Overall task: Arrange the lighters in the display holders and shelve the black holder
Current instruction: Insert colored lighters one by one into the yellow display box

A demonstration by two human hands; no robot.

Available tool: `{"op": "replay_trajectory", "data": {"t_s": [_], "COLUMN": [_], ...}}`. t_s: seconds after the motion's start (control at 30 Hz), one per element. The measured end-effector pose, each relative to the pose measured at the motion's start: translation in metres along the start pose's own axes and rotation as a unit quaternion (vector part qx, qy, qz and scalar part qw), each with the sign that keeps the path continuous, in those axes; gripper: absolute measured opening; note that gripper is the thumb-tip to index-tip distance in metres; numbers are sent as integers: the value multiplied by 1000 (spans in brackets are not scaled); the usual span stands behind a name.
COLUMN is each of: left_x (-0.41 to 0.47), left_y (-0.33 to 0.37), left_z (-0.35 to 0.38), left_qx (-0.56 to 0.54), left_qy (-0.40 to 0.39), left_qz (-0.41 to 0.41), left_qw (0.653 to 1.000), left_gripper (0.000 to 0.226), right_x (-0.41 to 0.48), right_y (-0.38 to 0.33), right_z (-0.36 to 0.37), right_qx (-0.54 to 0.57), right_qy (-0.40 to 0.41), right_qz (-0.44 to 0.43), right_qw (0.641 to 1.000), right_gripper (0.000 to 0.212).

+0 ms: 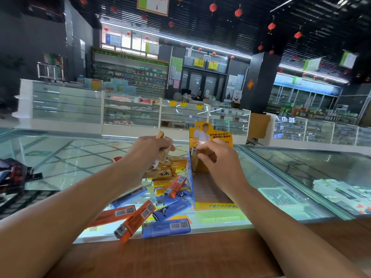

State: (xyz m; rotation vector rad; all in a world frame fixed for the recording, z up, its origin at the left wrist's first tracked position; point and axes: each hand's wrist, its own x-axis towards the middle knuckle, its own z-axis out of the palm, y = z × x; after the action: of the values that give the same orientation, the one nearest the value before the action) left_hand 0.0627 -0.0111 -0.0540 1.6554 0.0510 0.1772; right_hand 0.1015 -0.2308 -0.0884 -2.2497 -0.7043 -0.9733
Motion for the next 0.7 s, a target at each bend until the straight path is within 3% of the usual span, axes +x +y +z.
{"op": "replay_trajectory", "data": {"t_s": [0.2, 0.33, 0.7], "left_x": [1, 1, 6], "left_y": [-3, -5, -10], "left_z": [-2, -4, -6], "left_qx": [-33, -32, -26], "left_qy": [-14, -32, -55], "left_qz": [-2, 17, 28], "left_qw": [999, 999, 998], "left_gripper": [16, 12, 21], "right_x": [-1, 1, 2], "right_y": [-1, -2, 2], "right_z": [-1, 1, -8], "right_qx": [11, -3, 53], "right_qy": [-7, -14, -36], "right_qz": [9, -6, 23], "right_qw": [1000, 1000, 998], "right_gripper": [24, 17, 18]}}
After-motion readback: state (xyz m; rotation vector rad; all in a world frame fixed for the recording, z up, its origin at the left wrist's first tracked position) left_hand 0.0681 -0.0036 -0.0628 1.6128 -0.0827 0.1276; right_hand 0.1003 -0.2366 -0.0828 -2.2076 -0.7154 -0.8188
